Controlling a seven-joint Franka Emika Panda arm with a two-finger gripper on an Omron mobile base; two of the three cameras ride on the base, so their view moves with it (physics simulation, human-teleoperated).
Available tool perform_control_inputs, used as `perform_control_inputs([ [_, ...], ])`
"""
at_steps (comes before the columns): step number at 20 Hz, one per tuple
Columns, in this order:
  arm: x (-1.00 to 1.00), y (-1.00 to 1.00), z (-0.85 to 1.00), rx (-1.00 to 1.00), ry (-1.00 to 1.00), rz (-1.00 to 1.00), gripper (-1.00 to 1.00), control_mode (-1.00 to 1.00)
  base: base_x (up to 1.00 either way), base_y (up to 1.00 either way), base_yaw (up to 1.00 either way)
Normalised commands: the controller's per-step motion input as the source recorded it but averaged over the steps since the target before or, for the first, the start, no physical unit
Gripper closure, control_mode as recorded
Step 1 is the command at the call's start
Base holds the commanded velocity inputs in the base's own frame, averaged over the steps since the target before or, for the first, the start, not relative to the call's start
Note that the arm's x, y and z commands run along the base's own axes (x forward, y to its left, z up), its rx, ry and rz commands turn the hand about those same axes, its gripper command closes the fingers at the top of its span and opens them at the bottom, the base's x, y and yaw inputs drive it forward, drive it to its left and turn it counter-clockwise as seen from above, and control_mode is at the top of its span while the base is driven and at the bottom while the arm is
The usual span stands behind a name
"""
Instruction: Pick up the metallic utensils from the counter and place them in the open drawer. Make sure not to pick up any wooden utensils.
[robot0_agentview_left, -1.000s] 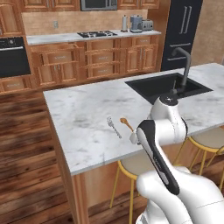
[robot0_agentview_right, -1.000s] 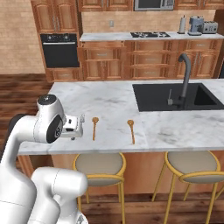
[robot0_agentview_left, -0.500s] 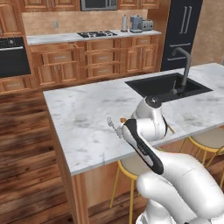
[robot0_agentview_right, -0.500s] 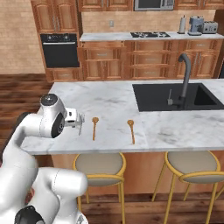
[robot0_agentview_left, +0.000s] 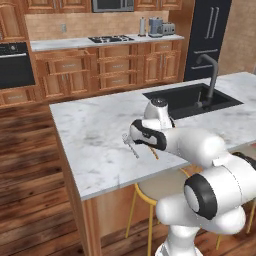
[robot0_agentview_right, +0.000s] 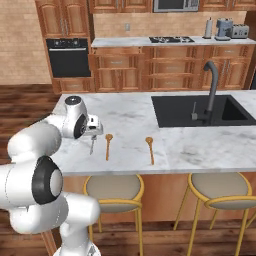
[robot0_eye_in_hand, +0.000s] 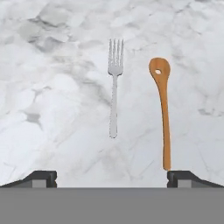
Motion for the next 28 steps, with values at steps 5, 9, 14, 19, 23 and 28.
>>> perform_control_inputs([
  [5,1.0,0.03,-0.05,-0.09,0.49,-0.04,-1.0,-1.0,0.0,0.0,0.0],
  [9,0.57,0.12,-0.09,-0.06,0.43,-0.02,-1.0,-1.0,0.0,0.0,0.0],
  [14,0.04,0.0,-0.42,0.03,0.1,0.0,-1.0,-1.0,0.0,0.0,0.0],
  [19,-0.13,0.0,-0.48,0.08,0.01,0.0,-1.0,-1.0,0.0,0.0,0.0],
  [23,-0.22,0.05,-0.33,0.05,-0.01,0.0,-1.0,-1.0,0.0,0.0,0.0],
  [28,-0.03,0.09,-0.14,0.01,-0.02,0.0,-1.0,-1.0,0.0,0.0,0.0],
])
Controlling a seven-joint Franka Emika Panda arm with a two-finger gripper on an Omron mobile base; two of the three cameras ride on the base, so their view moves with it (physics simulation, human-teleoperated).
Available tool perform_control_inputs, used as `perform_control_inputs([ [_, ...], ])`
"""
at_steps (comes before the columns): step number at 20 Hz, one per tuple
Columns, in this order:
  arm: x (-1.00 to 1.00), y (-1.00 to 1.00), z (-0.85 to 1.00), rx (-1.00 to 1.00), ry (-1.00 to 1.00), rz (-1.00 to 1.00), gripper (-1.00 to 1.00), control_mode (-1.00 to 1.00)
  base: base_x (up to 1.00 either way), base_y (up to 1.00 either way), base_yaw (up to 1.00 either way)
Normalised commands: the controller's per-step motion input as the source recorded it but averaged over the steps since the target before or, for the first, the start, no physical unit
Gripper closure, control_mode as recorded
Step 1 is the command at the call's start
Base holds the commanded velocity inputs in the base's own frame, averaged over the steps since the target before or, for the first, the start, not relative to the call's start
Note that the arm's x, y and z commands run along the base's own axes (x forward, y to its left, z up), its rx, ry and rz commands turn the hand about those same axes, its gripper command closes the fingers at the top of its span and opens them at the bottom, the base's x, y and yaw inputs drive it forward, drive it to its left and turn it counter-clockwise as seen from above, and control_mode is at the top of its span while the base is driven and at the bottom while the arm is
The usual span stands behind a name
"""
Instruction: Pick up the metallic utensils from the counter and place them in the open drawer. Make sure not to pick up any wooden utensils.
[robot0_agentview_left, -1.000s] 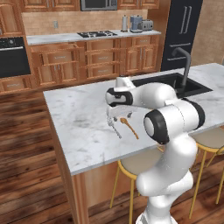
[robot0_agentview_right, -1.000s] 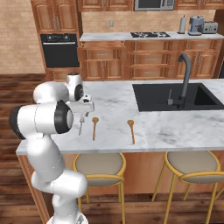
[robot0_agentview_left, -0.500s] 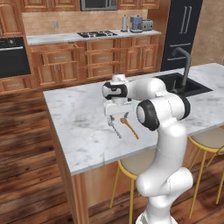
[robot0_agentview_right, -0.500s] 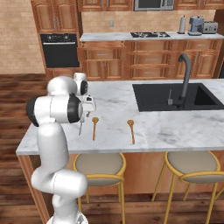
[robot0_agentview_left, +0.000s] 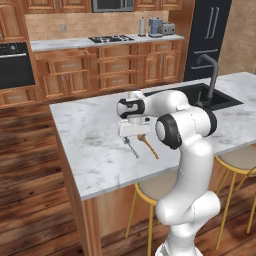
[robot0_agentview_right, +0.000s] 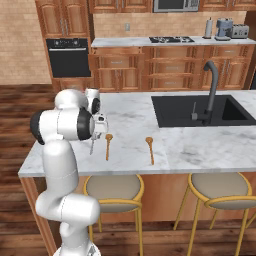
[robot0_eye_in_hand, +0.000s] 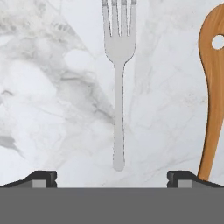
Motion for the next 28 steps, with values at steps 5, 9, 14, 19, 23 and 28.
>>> perform_control_inputs([
  [5,0.04,0.0,-0.09,0.0,-0.04,0.0,-1.0,-1.0,0.0,0.0,0.0],
  [9,0.36,0.05,-0.4,0.0,-0.09,0.0,-1.0,-1.0,0.0,0.0,0.0],
  [14,0.39,0.0,-0.45,0.0,-0.09,0.0,-1.0,-1.0,0.0,0.0,0.0],
  [19,0.32,0.0,-0.19,0.0,-0.12,0.0,-1.0,-1.0,0.0,0.0,0.0],
  [23,0.16,0.0,-0.09,0.0,-0.12,0.0,-1.0,-1.0,0.0,0.0,0.0],
  [28,0.0,0.01,-0.09,0.0,-0.11,0.0,-1.0,-1.0,0.0,0.0,0.0],
])
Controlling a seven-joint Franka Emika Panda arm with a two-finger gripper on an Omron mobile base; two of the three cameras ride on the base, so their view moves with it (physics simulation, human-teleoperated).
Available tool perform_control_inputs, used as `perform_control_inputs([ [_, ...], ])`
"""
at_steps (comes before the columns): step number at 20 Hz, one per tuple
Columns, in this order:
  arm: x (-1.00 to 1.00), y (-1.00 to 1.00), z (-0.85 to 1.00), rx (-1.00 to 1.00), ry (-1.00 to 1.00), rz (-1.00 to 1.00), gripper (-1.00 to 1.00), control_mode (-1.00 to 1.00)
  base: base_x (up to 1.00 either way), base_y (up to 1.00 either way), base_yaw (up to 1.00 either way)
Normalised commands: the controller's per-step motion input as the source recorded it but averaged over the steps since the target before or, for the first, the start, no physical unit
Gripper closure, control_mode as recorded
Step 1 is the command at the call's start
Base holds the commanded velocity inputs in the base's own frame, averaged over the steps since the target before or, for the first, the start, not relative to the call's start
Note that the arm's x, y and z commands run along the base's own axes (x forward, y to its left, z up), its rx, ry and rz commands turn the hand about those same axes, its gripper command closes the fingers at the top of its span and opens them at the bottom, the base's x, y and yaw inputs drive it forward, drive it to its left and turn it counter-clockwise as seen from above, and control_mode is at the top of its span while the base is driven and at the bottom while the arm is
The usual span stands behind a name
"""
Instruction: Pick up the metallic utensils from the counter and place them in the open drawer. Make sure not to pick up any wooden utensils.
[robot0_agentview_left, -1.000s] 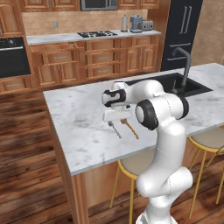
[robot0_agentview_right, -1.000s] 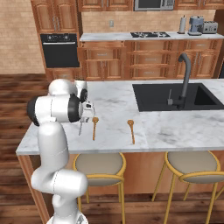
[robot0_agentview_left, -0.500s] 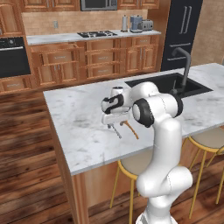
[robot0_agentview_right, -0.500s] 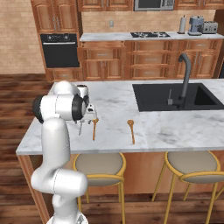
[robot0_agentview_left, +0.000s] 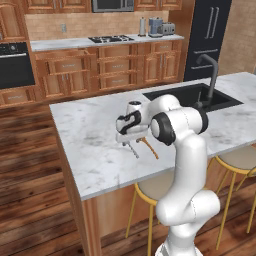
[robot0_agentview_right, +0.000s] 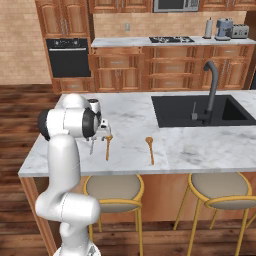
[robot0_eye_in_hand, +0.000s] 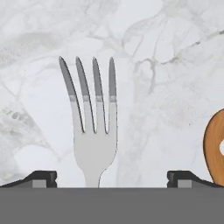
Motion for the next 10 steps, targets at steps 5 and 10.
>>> perform_control_inputs([
  [5,-0.23,0.0,-0.08,0.0,-0.09,-0.01,-1.0,-1.0,0.0,0.0,0.0],
  [10,-0.3,0.0,-0.11,0.0,-0.08,-0.05,-1.0,-1.0,0.0,0.0,0.0],
])
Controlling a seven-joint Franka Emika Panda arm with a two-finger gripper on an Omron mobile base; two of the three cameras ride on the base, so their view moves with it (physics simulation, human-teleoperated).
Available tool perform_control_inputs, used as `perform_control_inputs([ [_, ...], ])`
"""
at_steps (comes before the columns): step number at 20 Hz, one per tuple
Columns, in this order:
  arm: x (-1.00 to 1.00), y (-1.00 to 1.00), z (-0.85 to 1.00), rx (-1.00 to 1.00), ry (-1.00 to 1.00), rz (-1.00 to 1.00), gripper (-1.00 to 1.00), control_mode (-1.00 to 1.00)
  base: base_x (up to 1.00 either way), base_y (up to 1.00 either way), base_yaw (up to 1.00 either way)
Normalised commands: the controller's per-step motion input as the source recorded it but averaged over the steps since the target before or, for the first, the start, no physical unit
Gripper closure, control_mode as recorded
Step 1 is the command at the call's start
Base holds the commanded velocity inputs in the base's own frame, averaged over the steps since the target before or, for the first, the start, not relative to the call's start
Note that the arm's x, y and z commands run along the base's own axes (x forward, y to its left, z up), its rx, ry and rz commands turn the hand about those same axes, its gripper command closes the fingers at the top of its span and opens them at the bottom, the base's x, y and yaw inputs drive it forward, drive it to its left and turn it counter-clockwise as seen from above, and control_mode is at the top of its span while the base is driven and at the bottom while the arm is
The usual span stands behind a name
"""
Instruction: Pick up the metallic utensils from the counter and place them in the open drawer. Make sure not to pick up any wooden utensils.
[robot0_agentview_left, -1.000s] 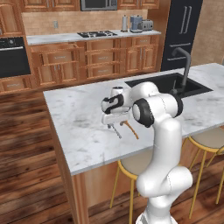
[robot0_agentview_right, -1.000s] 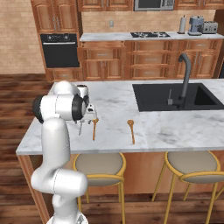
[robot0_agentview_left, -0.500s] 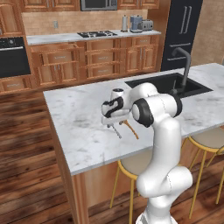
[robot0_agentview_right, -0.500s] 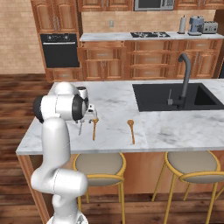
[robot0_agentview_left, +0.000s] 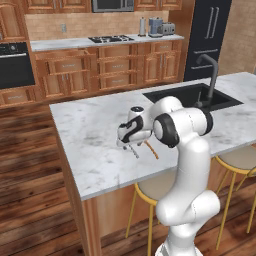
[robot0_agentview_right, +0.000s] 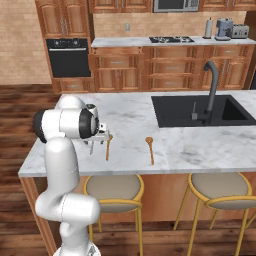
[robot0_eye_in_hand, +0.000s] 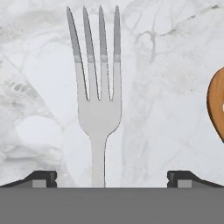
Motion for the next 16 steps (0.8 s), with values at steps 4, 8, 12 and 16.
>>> perform_control_inputs([
  [4,-0.02,0.0,-0.11,0.0,-0.06,-0.07,-1.0,-1.0,0.0,0.0,0.0],
  [8,0.03,0.01,-0.16,0.0,-0.12,-0.08,-1.0,-1.0,0.0,0.0,0.0],
  [12,0.2,0.08,-0.12,0.0,-0.11,-0.07,-1.0,-1.0,0.0,0.0,0.0],
  [16,0.06,0.05,-0.23,0.0,-0.04,-0.07,-1.0,-1.0,0.0,0.0,0.0],
])
